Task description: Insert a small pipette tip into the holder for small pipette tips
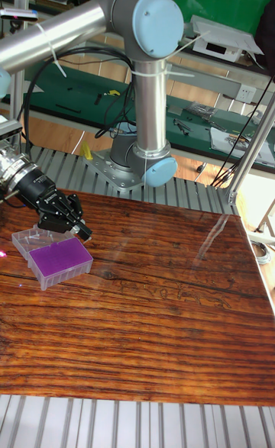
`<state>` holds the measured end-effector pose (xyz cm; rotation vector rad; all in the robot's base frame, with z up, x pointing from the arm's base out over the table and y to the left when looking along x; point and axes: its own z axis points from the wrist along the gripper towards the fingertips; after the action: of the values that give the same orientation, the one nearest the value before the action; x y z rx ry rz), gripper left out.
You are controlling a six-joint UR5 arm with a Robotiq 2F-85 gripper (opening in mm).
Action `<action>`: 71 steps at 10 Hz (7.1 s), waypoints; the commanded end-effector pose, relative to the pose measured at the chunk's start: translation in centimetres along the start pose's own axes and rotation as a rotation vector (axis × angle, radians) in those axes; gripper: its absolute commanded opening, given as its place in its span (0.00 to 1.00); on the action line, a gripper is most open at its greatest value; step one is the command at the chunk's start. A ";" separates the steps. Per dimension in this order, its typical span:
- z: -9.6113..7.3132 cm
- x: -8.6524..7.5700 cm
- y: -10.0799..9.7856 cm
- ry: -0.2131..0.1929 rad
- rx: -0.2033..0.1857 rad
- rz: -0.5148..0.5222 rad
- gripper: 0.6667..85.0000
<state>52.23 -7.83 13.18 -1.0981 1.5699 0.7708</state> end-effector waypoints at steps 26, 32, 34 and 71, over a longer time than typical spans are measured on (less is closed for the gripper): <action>0.6 3.5 -2.0 0.031 0.083 0.134 0.10; 0.7 3.2 -1.2 0.022 0.050 0.121 0.11; 0.8 3.7 -1.1 0.048 0.053 0.123 0.11; 6.8 -2.3 2.2 0.251 0.112 0.201 0.09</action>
<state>52.72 -0.98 12.52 -1.0116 1.9185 0.6843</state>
